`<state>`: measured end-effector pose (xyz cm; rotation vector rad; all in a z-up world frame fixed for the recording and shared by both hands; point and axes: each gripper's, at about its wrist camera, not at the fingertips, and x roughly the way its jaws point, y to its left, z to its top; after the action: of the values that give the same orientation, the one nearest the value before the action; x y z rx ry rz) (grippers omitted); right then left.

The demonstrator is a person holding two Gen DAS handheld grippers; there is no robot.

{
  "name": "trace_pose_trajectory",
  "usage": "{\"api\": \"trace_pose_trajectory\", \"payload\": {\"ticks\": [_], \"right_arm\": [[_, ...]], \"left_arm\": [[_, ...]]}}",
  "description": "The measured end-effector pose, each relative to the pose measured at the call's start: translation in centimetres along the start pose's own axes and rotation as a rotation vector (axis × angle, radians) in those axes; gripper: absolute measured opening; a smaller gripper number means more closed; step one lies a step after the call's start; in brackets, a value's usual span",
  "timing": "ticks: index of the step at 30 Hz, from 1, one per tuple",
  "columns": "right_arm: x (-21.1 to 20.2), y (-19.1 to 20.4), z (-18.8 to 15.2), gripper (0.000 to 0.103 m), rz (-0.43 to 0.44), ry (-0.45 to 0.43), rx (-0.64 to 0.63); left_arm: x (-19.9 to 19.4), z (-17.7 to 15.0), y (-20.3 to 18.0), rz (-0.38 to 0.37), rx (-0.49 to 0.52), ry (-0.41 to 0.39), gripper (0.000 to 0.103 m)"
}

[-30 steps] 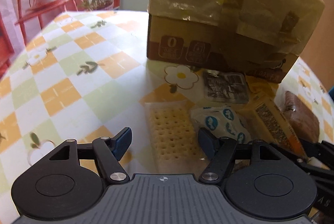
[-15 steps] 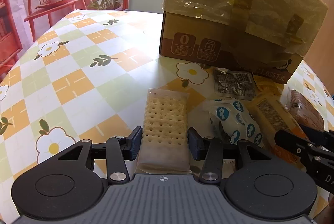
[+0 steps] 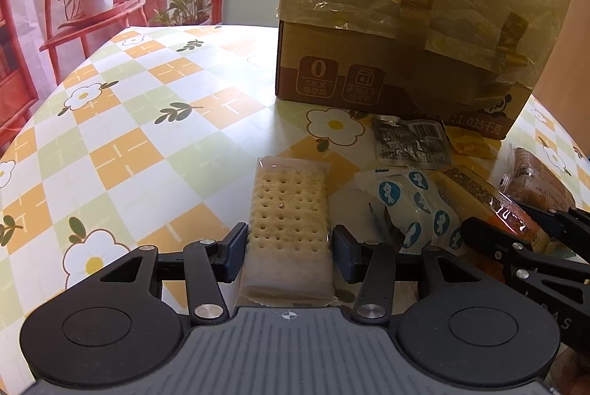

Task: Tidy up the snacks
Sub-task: 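Lift both packs and carry them over the floor box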

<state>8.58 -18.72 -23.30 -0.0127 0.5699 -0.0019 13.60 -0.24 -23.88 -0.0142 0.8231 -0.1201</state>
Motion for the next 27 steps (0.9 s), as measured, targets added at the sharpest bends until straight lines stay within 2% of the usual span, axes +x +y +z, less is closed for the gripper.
{"api": "trace_pose_trajectory", "payload": {"ticks": [4,7,11,16,27], "right_arm": [[0.1,-0.8,-0.2,0.049,0.026,-0.019,0.046],[-0.1,-1.3,-0.4,0.047,0.037,-0.034,0.08],[-0.5,-1.8,-0.7,0.047,0.056,-0.045,0.118],[-1.3,-2.7,-0.7,0.046,0.095,-0.071,0.185],[-2.6,-3.1,-0.1,0.046,0.107,-0.131,0.205]], "left_arm": [[-0.1,-0.2,-0.1,0.002,0.008,-0.01,0.054],[-0.3,-0.3,0.4,-0.001,-0.018,-0.019,0.049],[-0.4,-0.4,1.4,-0.033,-0.066,-0.032,0.049],[-0.6,-0.2,2.0,-0.027,-0.092,-0.054,0.049],[-1.6,0.7,1.8,-0.009,-0.078,-0.128,0.049]]}}
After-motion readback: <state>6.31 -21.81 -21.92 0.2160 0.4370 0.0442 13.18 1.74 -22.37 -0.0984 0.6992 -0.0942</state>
